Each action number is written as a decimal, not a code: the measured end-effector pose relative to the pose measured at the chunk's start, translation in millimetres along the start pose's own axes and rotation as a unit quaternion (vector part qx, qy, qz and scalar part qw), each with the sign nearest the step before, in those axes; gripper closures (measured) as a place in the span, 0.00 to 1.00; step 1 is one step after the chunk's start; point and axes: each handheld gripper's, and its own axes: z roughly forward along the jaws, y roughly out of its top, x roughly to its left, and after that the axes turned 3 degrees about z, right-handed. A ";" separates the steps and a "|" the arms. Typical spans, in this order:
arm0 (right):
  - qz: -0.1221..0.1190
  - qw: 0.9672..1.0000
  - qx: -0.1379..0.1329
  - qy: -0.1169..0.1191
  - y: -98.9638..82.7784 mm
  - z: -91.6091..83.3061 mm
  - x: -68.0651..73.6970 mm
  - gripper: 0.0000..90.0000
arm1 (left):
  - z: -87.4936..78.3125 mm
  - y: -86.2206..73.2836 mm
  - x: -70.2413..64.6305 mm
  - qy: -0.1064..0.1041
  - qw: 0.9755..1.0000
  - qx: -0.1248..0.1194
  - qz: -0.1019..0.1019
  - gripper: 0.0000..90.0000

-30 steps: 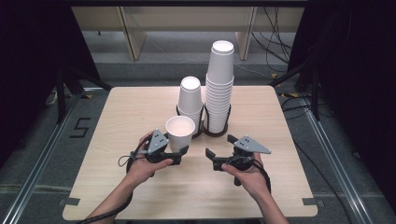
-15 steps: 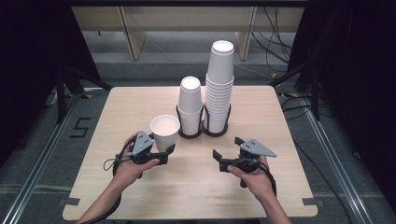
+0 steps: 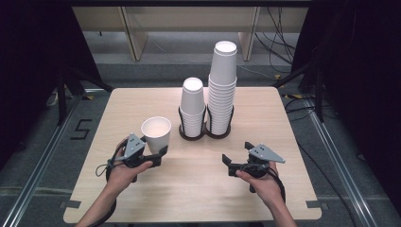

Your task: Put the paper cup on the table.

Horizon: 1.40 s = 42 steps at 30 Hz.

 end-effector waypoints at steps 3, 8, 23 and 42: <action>-0.015 1.000 -0.006 -0.009 -0.1 -2.1 -5.1 0.00 | -3.1 -1.2 4.2 0.008 1.000 0.001 -0.005 0.23; -0.019 1.000 -0.010 -0.023 -1.0 -6.1 -10.9 0.01 | -8.6 -4.9 13.5 0.027 1.000 -0.001 -0.007 0.22; -0.005 0.998 -0.017 -0.063 -8.9 -20.6 -27.0 0.02 | -15.4 -22.7 40.6 0.111 0.993 0.017 -0.039 0.23; 0.013 0.997 -0.022 -0.078 -11.6 -25.1 -34.5 0.03 | -3.4 -44.3 76.1 0.220 0.967 0.087 -0.090 0.22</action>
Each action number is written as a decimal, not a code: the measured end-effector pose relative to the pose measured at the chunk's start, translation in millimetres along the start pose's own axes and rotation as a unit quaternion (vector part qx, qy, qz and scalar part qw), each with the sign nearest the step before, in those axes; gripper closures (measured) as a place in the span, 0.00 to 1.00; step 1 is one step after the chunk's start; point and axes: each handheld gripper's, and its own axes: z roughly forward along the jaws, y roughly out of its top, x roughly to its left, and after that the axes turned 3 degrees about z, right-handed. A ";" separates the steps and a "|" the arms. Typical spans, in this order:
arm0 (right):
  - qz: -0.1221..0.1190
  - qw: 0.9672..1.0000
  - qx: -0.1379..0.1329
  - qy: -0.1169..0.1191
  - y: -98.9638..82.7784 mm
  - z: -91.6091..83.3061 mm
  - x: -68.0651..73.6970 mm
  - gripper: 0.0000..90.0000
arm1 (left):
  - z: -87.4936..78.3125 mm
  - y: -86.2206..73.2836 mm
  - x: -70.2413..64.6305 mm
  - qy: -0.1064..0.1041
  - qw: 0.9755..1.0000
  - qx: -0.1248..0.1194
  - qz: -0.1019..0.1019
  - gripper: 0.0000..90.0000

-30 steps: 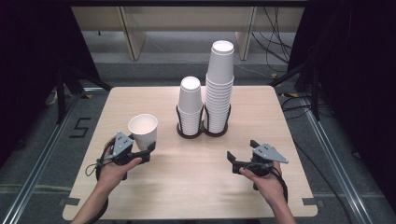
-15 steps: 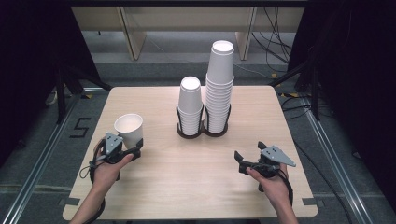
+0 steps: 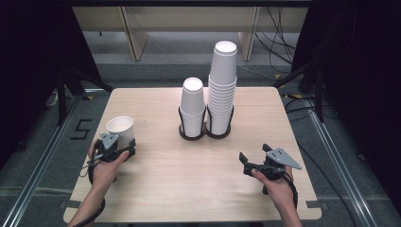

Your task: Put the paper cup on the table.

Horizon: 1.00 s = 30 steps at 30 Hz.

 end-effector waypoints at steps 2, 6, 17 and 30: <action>-0.002 1.000 -0.001 -0.003 0.2 -0.1 -0.3 0.03 | 3.1 0.5 1.2 0.003 1.000 0.007 -0.002 0.22; -0.001 1.000 -0.001 -0.002 0.2 -0.2 -0.1 0.03 | 10.5 2.2 2.3 0.011 1.000 0.017 -0.003 0.22; 0.018 1.000 -0.007 0.002 -0.6 -0.7 0.0 0.03 | 24.1 2.4 3.6 0.020 0.999 0.041 -0.011 0.22; 0.011 1.000 -0.002 0.004 -1.2 -0.4 -0.7 0.03 | 24.2 0.8 4.8 0.019 0.999 0.040 -0.008 0.22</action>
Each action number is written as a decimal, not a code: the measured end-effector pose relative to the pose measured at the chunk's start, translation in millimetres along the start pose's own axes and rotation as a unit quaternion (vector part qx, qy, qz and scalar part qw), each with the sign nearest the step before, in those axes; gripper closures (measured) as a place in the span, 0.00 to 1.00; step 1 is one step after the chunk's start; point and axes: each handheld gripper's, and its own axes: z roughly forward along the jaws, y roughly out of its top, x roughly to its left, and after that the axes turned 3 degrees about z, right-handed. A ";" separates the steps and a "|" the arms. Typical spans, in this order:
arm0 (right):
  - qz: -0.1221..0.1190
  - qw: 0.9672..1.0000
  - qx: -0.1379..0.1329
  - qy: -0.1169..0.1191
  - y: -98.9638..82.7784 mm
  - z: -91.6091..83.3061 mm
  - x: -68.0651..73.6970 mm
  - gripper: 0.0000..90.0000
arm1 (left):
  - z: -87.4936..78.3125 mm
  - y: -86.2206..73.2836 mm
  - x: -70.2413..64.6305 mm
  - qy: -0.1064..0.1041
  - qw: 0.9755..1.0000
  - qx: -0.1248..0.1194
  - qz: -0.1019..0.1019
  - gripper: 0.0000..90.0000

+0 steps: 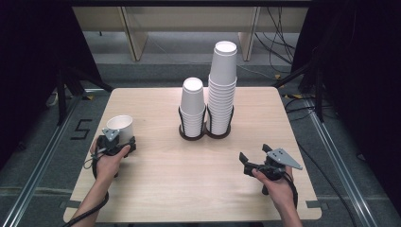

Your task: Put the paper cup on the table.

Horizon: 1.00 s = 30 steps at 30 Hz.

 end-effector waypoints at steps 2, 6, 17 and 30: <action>-0.006 1.000 0.000 -0.005 0.2 -0.3 -1.0 0.03 | -0.3 -1.5 0.2 0.000 1.000 0.000 -0.001 0.21; -0.008 1.000 -0.001 -0.019 -0.1 0.9 -2.3 0.02 | -1.0 -5.3 0.7 -0.006 1.000 0.003 0.002 0.21; 0.007 1.000 -0.006 -0.013 0.2 -1.2 -3.2 0.01 | -14.4 -11.4 1.8 -0.009 1.000 -0.009 -0.001 0.09; 0.001 1.000 0.001 -0.019 -2.4 -0.5 -2.3 0.01 | -33.8 -19.7 1.3 -0.023 1.000 -0.012 0.009 0.04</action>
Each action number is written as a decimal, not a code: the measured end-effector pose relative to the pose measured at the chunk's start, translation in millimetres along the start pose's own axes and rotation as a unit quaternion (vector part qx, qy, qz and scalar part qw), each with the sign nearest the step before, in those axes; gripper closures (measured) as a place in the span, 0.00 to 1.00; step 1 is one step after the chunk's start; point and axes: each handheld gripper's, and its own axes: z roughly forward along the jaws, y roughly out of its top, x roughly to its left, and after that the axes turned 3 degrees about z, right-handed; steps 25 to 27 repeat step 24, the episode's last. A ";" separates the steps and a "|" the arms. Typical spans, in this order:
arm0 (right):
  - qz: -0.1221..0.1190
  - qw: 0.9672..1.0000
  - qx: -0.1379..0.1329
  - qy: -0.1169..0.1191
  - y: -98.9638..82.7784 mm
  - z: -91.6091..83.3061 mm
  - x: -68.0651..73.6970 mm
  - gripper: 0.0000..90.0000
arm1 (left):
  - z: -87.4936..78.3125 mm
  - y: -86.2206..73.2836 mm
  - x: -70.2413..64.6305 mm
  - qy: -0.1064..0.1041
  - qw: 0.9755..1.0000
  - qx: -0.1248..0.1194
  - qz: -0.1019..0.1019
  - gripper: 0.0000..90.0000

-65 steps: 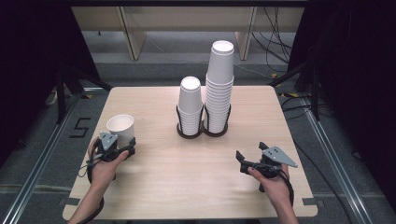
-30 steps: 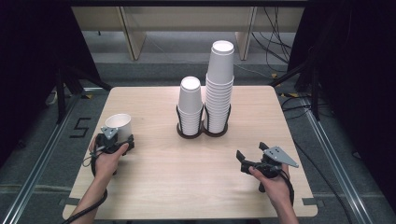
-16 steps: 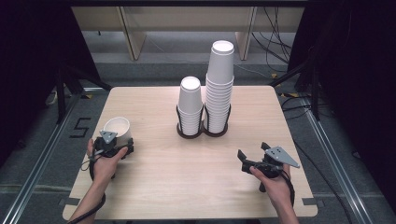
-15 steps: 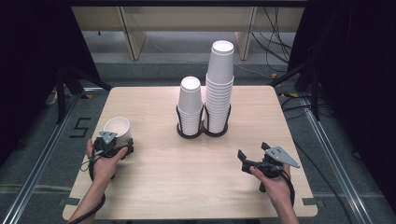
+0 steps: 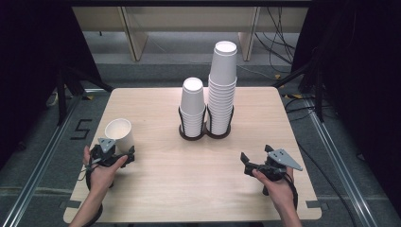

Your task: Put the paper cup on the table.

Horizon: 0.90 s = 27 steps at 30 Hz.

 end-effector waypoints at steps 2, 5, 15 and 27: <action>0.008 1.000 -0.001 -0.005 -1.1 1.2 0.7 0.01 | -4.7 -2.0 -0.3 -0.002 1.000 -0.003 0.002 0.04; -0.002 1.000 -0.002 -0.008 -1.6 0.9 -1.6 0.01 | -11.6 -5.6 -0.5 -0.007 1.000 -0.003 0.004 0.04; -0.006 1.000 0.002 -0.019 -8.4 3.5 -6.2 0.01 | -33.5 -19.2 -1.8 -0.022 1.000 -0.001 -0.012 0.04; -0.024 0.999 0.002 -0.038 -13.4 3.9 -2.5 0.01 | -30.8 -28.4 -6.4 -0.033 0.999 -0.012 -0.014 0.05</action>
